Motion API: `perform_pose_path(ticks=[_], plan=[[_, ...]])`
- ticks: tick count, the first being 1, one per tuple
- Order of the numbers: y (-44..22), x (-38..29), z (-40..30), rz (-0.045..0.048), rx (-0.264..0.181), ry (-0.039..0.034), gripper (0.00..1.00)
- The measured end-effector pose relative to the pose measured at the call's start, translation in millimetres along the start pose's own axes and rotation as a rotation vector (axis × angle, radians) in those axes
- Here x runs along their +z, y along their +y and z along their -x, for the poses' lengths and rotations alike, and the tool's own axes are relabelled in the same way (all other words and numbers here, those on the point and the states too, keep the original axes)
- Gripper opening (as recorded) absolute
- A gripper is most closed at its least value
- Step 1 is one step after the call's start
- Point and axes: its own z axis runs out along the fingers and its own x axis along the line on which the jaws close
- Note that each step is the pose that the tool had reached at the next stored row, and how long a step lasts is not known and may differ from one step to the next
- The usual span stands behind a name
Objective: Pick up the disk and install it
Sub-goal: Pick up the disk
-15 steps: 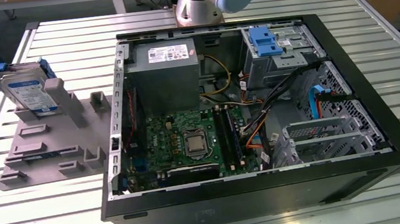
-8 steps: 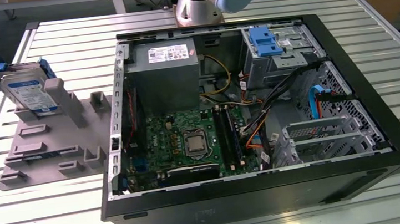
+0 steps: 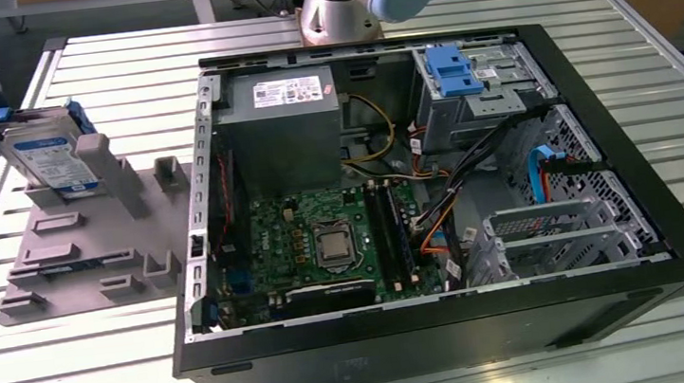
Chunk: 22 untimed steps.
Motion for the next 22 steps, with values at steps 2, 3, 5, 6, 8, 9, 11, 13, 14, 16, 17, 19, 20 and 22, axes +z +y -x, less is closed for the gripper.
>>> perform_pose_path(ticks=[2,3,5,6,8,9,11,13,14,16,17,19,20,22], plan=[[0.1,2.3,0.0,-0.0001,0.006,-0.0001,0.51],[0.1,3.5,-0.1,-0.0001,0.006,-0.0001,0.51],[0.1,5.7,-0.1,-0.0001,0.006,-0.0001,0.51],[0.1,6.7,-0.1,-0.0001,0.006,-0.0001,0.51],[0.1,8.6,-0.2,0.0000,0.006,-0.0001,0.51],[0.2,9.7,-0.2,-0.0001,0.006,-0.0001,0.51],[0.3,10.9,0.3,0.0000,0.008,-0.0001,0.51],[0.5,11.5,0.4,-0.0002,0.013,-0.0002,0.51],[0.5,11.6,0.4,-0.0001,0.014,-0.0001,0.51],[0.5,12.2,0.4,-0.0002,0.015,-0.0002,0.51],[0.5,12.9,0.4,-0.0005,0.015,-0.0004,0.51],[0.5,14.4,0.4,-0.0002,0.015,-0.0002,0.51],[0.5,15.2,0.4,-0.0003,0.015,-0.0003,0.51],[0.5,16.3,0.4,-0.0002,0.015,-0.0002,0.51]])
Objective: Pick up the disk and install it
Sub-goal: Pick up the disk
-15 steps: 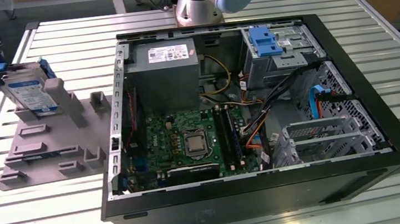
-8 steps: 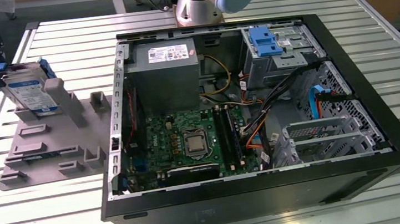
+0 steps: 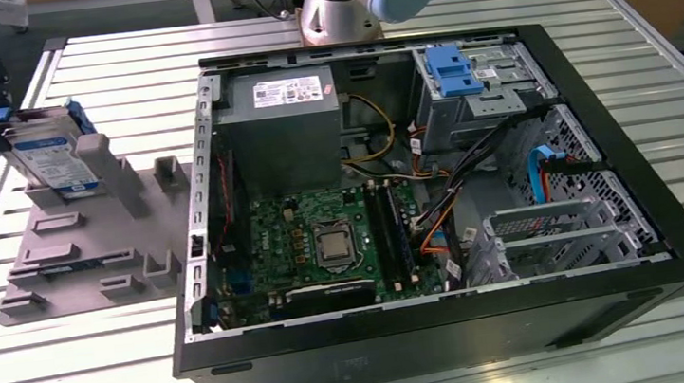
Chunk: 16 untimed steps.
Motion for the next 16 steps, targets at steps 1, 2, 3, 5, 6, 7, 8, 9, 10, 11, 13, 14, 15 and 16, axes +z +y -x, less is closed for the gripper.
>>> perform_pose_path(ticks=[1,2,3,5,6,7,8,9,10,11,13,14,15,16], plan=[[0.0,0.5,0.0,0.0000,0.000,0.0000,0.51],[0.0,0.7,0.0,0.0001,0.000,0.0000,0.51],[0.0,1.0,0.0,0.0001,0.003,0.0001,0.51],[0.0,1.3,0.0,-0.0001,0.014,-0.0001,0.51],[0.0,1.4,0.0,-0.0003,0.019,-0.0002,0.51],[0.0,1.4,0.0,-0.0003,0.021,-0.0003,0.51],[0.0,1.4,0.0,-0.0004,0.021,-0.0002,0.51],[0.0,1.4,0.0,-0.0004,0.022,-0.0003,0.51],[0.0,1.4,0.0,-0.0004,0.022,-0.0002,0.51],[-0.1,1.5,0.0,0.0003,0.022,-0.0003,0.51],[0.0,2.1,0.0,0.0078,0.022,0.0001,0.51],[0.0,2.2,0.0,0.0126,0.022,0.0004,0.51],[0.0,2.4,0.0,0.0155,0.022,0.0005,0.51],[0.0,2.4,-0.1,0.0162,0.022,0.0007,0.51]])
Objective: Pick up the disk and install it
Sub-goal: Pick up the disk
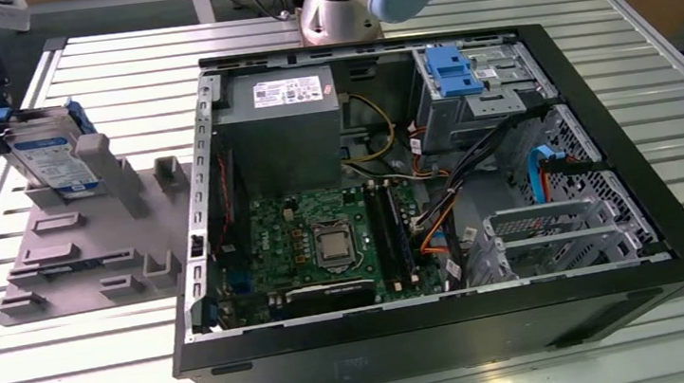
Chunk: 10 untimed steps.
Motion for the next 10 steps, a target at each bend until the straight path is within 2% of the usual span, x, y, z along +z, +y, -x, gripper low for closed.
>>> perform_pose_path(ticks=[10], plan=[[-0.4,1.3,0.0,-0.0005,0.016,-0.0007,0.51]])
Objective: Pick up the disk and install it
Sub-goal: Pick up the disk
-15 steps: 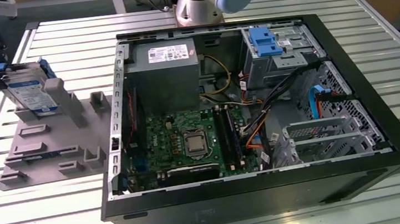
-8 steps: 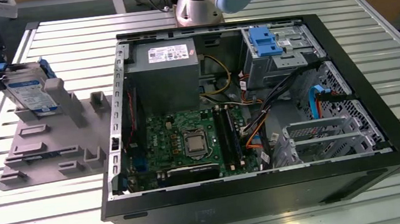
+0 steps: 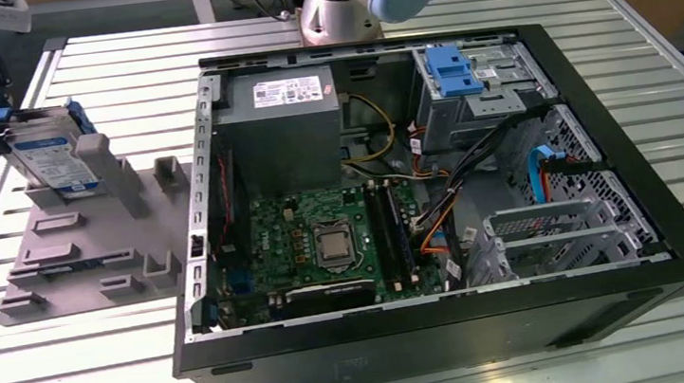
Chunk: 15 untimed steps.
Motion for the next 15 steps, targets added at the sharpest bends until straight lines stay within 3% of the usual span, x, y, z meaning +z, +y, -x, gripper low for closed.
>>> perform_pose_path(ticks=[7,8,11,15], plan=[[-0.3,0.9,0.0,0.0004,0.000,0.0002,0.51],[-0.4,1.2,0.0,0.0003,0.000,0.0002,0.42],[-0.4,1.4,0.0,0.0004,0.000,0.0002,0.37],[-0.4,1.5,0.0,0.0004,0.000,0.0002,0.37]])
